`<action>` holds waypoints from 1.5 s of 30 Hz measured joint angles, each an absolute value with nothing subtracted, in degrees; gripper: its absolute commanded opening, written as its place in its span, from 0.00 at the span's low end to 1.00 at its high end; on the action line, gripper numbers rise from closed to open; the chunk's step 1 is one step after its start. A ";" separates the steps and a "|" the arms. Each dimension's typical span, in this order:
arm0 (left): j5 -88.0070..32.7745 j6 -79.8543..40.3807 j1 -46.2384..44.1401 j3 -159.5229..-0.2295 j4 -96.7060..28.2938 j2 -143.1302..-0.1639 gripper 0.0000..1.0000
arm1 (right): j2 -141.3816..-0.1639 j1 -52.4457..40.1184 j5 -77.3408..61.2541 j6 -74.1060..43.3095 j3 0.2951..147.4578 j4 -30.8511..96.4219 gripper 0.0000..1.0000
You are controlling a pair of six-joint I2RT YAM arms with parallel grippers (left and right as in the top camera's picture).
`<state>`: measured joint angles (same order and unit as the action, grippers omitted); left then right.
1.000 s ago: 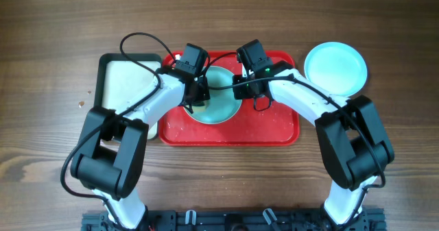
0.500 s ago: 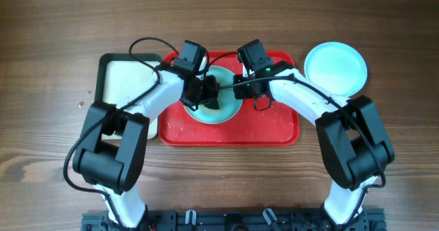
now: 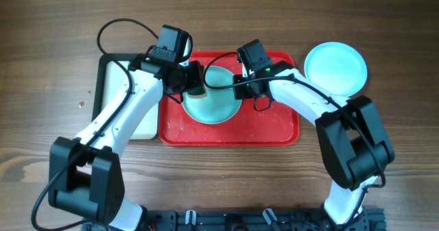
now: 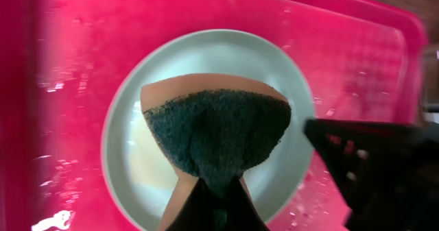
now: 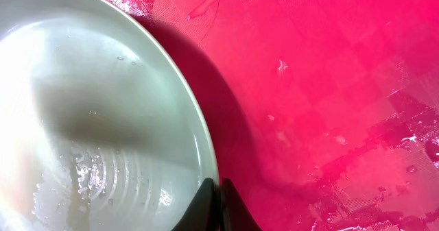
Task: Clean dirty plates on tray and stack at the side
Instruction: 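Keep scrubbing the light-blue plate surface with the left-held sponge, then move the sponge back over the soapy water tray with the left gripper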
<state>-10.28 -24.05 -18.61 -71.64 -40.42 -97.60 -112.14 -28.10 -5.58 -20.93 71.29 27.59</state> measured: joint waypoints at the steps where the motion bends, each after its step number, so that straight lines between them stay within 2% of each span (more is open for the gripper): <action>1: -9.56 -24.05 -18.63 -71.64 -40.69 -97.89 0.04 | -112.14 -28.10 -5.58 -20.91 71.29 27.59 0.04; 20: -6.04 -26.30 -21.34 -71.42 -35.48 -111.31 0.04 | -112.14 -28.10 -5.69 -20.91 71.29 27.59 0.04; 29: -19.55 -26.61 -23.29 -71.42 -27.83 -113.34 0.04 | -112.14 -28.03 -5.67 -20.91 71.29 27.62 0.04; 34: -24.25 -26.26 -25.02 -71.42 -27.53 -113.38 0.04 | -112.14 -28.03 -5.69 -20.93 71.29 27.62 0.04; 38: -25.43 -25.36 -24.14 -70.48 -28.36 -109.67 0.05 | -112.14 -28.10 -5.76 -20.93 71.29 27.59 0.04; 45: -19.79 -24.25 -16.71 -70.37 -35.53 -91.35 0.07 | -112.14 -28.10 -5.98 -20.93 71.29 27.57 0.04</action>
<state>-19.79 -24.25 -16.71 -70.37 -35.53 -91.35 -112.14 -28.10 -5.98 -20.93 71.29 27.57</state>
